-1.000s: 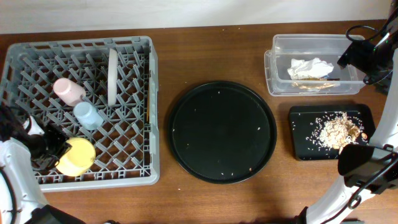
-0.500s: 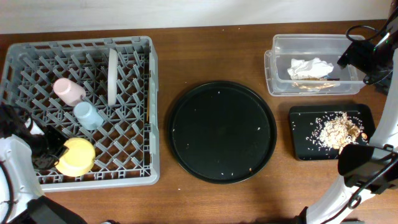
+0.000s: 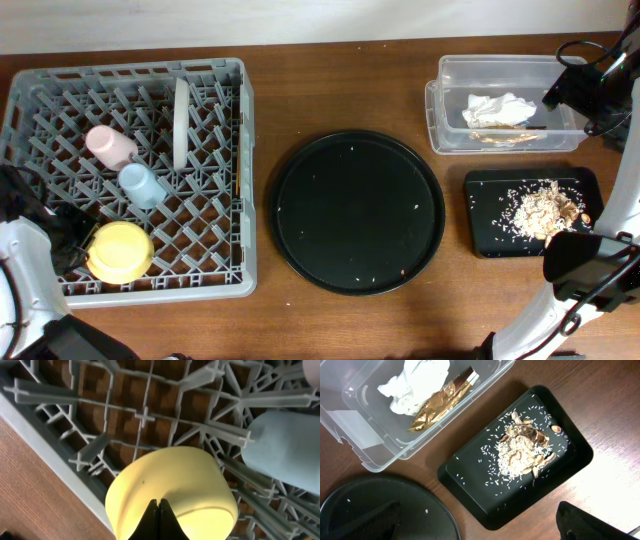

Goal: Sort waste into correct bins and load items into the dishwasher rack
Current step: 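Lower the bowl into the rack's front corner and release it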

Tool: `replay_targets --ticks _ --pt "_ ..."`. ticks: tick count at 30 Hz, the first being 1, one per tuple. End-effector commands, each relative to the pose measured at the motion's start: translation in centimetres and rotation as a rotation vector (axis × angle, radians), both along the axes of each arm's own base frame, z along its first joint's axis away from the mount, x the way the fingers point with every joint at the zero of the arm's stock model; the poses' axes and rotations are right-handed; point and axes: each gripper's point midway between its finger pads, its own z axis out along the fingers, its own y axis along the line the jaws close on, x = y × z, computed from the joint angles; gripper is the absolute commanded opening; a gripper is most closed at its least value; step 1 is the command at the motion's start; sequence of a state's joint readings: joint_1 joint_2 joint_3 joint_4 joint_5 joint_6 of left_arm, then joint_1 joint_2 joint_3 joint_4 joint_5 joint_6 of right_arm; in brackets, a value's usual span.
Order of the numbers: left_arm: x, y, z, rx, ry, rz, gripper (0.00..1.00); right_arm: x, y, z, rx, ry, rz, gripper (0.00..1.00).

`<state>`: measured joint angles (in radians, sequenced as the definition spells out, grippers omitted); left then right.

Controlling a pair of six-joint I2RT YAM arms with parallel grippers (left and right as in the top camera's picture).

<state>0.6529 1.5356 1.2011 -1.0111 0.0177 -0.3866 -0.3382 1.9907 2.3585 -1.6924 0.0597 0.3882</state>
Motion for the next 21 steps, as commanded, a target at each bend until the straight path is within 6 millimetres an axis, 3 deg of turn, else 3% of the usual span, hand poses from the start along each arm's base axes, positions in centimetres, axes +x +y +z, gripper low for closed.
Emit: replay_targets --ticks 1,5,9,11,16,21 --pt "-0.4 -0.3 -0.8 -0.012 0.02 0.012 0.0 -0.1 -0.2 0.5 -0.014 -0.012 -0.001 0.99" --pt "0.3 -0.2 2.2 0.02 -0.05 0.002 0.0 -0.1 -0.2 0.5 -0.014 -0.012 -0.001 0.99" --pt "2.0 -3.1 5.9 -0.022 -0.226 -0.161 0.0 -0.1 -0.2 0.5 -0.014 -0.012 -0.001 0.99" --pt "2.1 -3.6 6.4 -0.014 -0.239 -0.176 0.0 -0.1 -0.2 0.5 -0.014 -0.012 -0.001 0.99" --pt "1.9 -4.9 4.2 -0.042 -0.173 -0.191 0.0 -0.1 -0.2 0.5 -0.014 -0.012 -0.001 0.99" --pt "0.7 -3.8 0.7 -0.026 -0.074 -0.109 0.0 -0.1 -0.2 0.5 -0.014 -0.012 -0.001 0.99"
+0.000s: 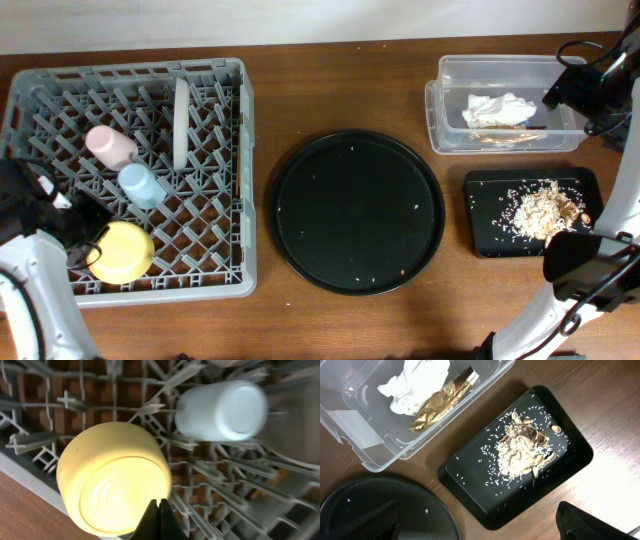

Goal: Sort waste into correct bins and load items into the dishwasher rack
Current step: 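Lower the bowl into the rack's front corner and release it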

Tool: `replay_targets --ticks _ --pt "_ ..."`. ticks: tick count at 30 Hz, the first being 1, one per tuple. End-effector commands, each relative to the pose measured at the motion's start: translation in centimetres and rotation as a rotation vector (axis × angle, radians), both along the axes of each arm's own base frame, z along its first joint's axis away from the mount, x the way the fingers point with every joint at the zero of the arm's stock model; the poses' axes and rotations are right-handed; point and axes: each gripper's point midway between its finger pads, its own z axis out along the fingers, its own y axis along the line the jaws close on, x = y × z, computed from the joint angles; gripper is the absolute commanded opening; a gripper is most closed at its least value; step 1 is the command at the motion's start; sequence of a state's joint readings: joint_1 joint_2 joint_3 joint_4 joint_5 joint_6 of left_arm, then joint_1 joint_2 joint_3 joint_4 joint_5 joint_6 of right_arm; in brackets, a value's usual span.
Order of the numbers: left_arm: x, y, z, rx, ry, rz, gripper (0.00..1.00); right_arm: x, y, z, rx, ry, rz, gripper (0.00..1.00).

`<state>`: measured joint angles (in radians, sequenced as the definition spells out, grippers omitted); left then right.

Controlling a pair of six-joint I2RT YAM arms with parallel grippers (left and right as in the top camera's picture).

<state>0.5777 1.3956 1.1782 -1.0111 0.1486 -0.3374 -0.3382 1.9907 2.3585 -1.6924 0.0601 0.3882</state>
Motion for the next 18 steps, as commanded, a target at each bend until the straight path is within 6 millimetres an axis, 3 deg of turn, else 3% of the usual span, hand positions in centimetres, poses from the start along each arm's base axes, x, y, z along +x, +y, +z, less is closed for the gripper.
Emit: replay_targets --ticks 1,8,14,18 --pt "-1.2 0.5 -3.4 -0.006 0.102 0.049 0.0 -0.1 -0.2 0.5 -0.014 -0.012 -0.001 0.99" --pt "-1.7 2.3 -6.3 0.027 0.195 0.14 0.0 -0.1 -0.2 0.5 -0.013 -0.012 -0.001 0.99" --pt "-2.1 4.2 -6.1 0.011 0.156 0.228 0.0 -0.1 -0.2 0.5 -0.014 -0.012 -0.001 0.99" --pt "-0.6 2.4 -4.5 -0.128 0.025 0.165 0.0 -0.1 -0.2 0.5 -0.014 -0.012 -0.001 0.99"
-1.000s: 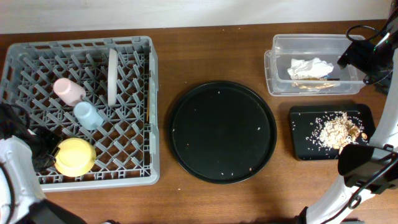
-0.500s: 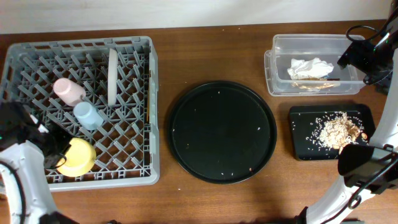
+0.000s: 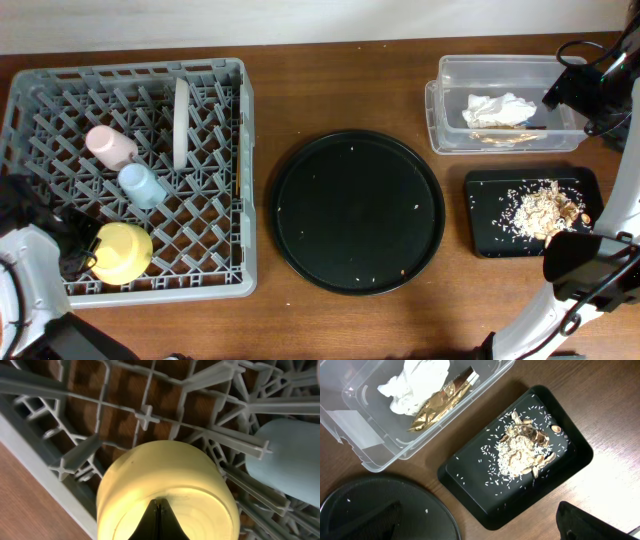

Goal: Sort waste into correct bins and load items into the dishwasher rack
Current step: 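Lower the bowl into the rack's front corner and release it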

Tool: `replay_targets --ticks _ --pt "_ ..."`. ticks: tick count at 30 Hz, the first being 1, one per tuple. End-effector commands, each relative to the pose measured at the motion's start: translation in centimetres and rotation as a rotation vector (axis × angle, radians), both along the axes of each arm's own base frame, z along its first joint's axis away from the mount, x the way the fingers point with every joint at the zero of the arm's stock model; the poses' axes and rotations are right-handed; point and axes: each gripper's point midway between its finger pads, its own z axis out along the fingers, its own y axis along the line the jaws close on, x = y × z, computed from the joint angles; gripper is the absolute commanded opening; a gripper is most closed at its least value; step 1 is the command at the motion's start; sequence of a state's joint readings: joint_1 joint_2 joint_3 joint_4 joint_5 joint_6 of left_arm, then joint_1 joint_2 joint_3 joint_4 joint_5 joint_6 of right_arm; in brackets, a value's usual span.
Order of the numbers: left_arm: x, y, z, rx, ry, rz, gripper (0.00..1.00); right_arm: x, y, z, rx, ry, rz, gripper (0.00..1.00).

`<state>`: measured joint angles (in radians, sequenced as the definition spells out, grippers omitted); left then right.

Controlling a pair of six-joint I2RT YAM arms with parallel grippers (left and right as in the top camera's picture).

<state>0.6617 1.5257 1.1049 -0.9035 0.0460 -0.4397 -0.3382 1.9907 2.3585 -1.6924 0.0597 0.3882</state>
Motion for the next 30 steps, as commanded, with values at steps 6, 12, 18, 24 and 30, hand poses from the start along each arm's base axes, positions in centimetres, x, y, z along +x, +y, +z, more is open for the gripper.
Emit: replay_targets --ticks 6,12,18,24,30 --pt "4.1 -5.7 8.6 -0.208 -0.436 -0.184 0.0 -0.1 -0.2 0.5 -0.014 -0.012 -0.001 0.99" --pt "1.5 -10.5 15.5 -0.183 -0.614 -0.284 0.26 -0.1 -0.2 0.5 -0.014 -0.012 -0.001 0.99" --pt "-2.5 -15.7 16.6 -0.228 -0.585 -0.351 0.6 -0.1 -0.2 0.5 -0.014 -0.012 -0.001 0.99" --pt "-4.5 -17.4 16.5 -0.259 -0.555 -0.357 0.99 -0.1 -0.2 0.5 -0.014 -0.012 -0.001 0.99" --pt "-4.8 -16.4 15.8 -0.208 -0.509 -0.328 0.99 -0.1 -0.2 0.5 -0.014 -0.012 -0.001 0.99"
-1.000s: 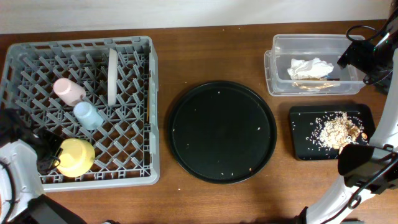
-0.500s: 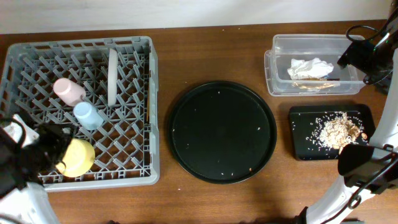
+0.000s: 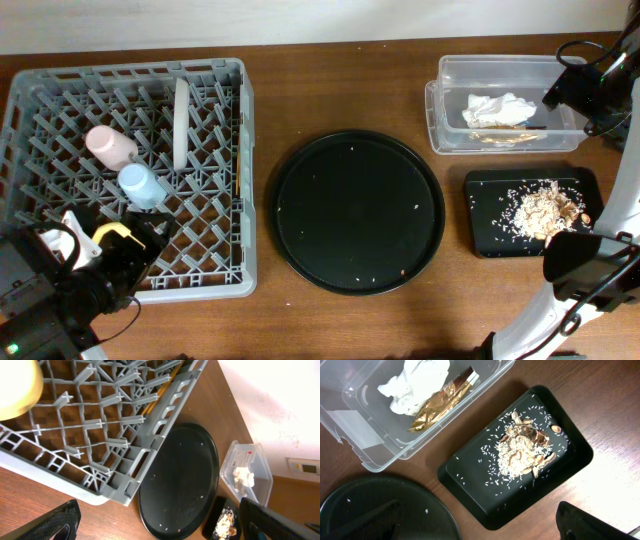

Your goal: Sort waste into correct bins and load items into the dishwasher rack

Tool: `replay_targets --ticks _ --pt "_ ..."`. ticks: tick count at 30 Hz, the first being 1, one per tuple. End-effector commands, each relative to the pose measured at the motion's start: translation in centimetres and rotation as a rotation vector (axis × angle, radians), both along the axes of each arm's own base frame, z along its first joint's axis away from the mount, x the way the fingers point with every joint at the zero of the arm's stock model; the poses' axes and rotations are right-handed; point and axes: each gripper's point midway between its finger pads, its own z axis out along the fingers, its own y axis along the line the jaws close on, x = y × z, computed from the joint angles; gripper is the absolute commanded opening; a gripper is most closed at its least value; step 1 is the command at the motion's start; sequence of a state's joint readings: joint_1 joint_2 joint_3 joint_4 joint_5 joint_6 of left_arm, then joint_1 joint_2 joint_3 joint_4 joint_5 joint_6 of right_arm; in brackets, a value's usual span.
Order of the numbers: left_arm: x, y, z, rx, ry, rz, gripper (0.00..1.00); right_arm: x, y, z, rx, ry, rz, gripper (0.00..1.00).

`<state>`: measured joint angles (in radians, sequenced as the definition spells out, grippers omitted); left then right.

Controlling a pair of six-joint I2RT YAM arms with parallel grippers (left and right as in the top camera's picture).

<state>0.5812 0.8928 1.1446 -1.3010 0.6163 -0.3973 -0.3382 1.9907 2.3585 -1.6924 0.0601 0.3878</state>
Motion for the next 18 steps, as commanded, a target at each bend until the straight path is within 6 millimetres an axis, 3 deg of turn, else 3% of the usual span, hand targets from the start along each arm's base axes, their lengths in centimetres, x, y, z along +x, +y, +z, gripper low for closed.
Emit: replay_targets --ticks 1,11,15,18 --pt "-0.3 1.0 -0.3 0.067 0.027 0.027 0.99 -0.1 -0.2 0.5 -0.013 -0.012 -0.002 0.99" --pt "-2.5 2.5 -2.2 0.155 0.166 0.075 0.99 -0.1 -0.2 0.5 -0.013 -0.012 -0.002 0.99" --pt "-1.9 2.3 -2.3 0.293 0.109 -0.11 0.99 -0.1 -0.2 0.5 -0.013 -0.012 -0.002 0.99" --pt "-0.2 1.1 -2.1 0.395 0.02 -0.276 1.0 -0.1 -0.2 0.5 -0.013 -0.012 -0.002 0.99"
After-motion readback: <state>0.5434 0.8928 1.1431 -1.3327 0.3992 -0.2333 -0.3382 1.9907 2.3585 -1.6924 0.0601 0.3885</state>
